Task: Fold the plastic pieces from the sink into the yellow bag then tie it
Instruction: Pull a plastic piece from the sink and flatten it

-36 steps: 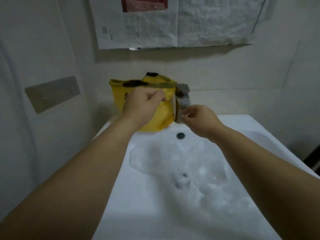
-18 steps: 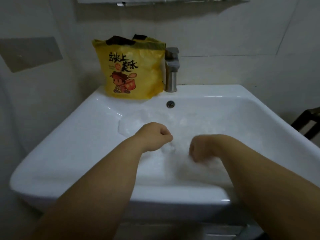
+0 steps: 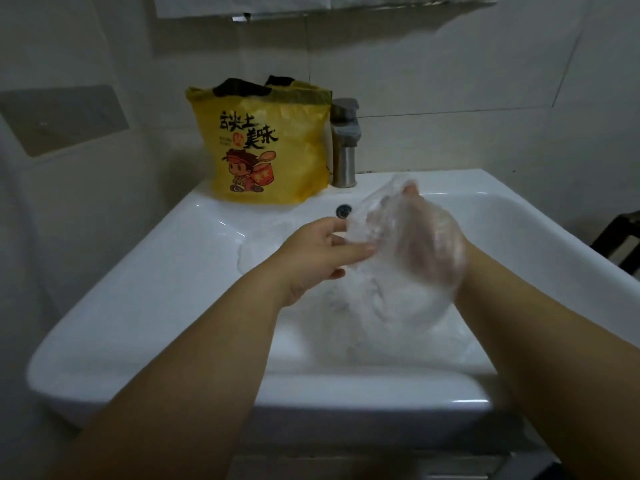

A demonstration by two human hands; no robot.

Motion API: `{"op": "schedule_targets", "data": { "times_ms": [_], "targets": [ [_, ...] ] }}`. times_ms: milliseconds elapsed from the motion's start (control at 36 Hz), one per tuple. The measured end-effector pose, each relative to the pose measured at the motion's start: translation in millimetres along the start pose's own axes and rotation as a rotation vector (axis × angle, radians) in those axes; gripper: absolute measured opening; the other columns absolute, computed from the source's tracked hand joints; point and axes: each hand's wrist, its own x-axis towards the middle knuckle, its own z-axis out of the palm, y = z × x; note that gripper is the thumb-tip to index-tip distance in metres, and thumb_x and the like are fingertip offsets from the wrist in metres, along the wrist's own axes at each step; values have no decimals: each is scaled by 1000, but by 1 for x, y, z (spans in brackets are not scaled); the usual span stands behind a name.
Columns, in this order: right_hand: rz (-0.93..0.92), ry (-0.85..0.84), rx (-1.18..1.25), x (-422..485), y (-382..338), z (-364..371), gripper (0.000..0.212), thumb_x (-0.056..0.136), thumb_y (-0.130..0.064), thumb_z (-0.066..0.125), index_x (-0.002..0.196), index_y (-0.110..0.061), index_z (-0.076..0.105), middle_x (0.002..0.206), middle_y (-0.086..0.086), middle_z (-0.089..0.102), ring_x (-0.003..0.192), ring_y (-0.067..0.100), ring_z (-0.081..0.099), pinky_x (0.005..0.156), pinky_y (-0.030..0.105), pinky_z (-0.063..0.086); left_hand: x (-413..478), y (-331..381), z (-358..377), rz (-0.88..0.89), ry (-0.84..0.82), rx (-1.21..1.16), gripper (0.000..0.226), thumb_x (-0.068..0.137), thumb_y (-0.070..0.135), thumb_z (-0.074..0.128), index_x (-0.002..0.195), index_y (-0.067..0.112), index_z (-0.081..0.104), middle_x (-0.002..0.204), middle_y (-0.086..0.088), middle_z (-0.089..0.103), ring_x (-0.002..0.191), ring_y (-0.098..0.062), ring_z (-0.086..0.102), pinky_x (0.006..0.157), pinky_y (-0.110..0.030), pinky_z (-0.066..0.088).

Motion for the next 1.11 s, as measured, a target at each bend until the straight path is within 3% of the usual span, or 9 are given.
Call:
{"op": "schedule_targets", "data": {
  "times_ms": [111,250,417,472,556,639,778,972,1111],
  "targets": [
    [125,-61,293,-6,-8,6,45,99,-52,38,112,-15,61,100,5,73,88,20,70,81,37,53,2,0,-10,67,333,-105,23,85,26,72,88,4,65,86,-5,61,83,-17,57,83,-33,49],
    [72,135,141,-11,-10,13,80,87,-68,42,151,-24,25,156,10,26,143,34,24,105,54,35,3,1,-21,68,617,-219,36,73,42,70,95,14,66,103,-13,69,99,-31,66,92,-50,54],
    [40,-154,-88,-27,-9,29,76,67,-62,59,127,-16,52,124,10,59,107,30,62,82,41,56,4,-4,-21,81,793,-96,30,88,31,67,104,7,60,97,-8,65,74,-17,61,70,-33,55],
    [41,-166,-188,-28,-2,35,49,81,-34,71,120,-9,57,112,11,65,97,26,66,82,40,58,5,-2,-21,68,747,-157,33,83,35,73,104,13,61,101,-7,67,87,-23,65,78,-35,56],
    [4,-19,-100,-21,4,36,6,92,-5,59,88,-4,62,82,11,62,69,18,61,70,32,55,3,6,-20,-2,516,-430,40,73,36,77,104,14,64,105,-15,69,85,-30,68,86,-42,57],
    [25,132,153,-11,-3,24,11,95,-10,56,88,-3,60,80,13,61,65,19,61,62,30,55,6,8,-23,-27,346,-714,13,89,17,68,96,11,59,88,-9,57,51,-12,52,60,-24,53],
    [210,310,391,-6,-11,4,16,92,-26,63,86,-12,61,81,1,66,60,11,65,49,21,54,3,10,-22,-38,198,-820,8,96,12,55,102,7,54,101,-15,61,64,-21,70,62,-32,60],
    [194,311,209,-7,-13,5,66,80,-49,71,131,-13,51,126,5,57,104,23,59,91,37,51,6,6,-25,26,228,-814,2,94,0,55,92,1,55,82,-12,59,62,-15,61,56,-23,55],
    [352,313,-12,-9,-9,6,79,83,-53,66,142,-9,36,133,15,46,109,31,52,77,37,52,7,6,-27,52,269,-852,13,93,-5,52,99,5,58,83,-9,66,76,-15,65,66,-26,59]
  ]
}}
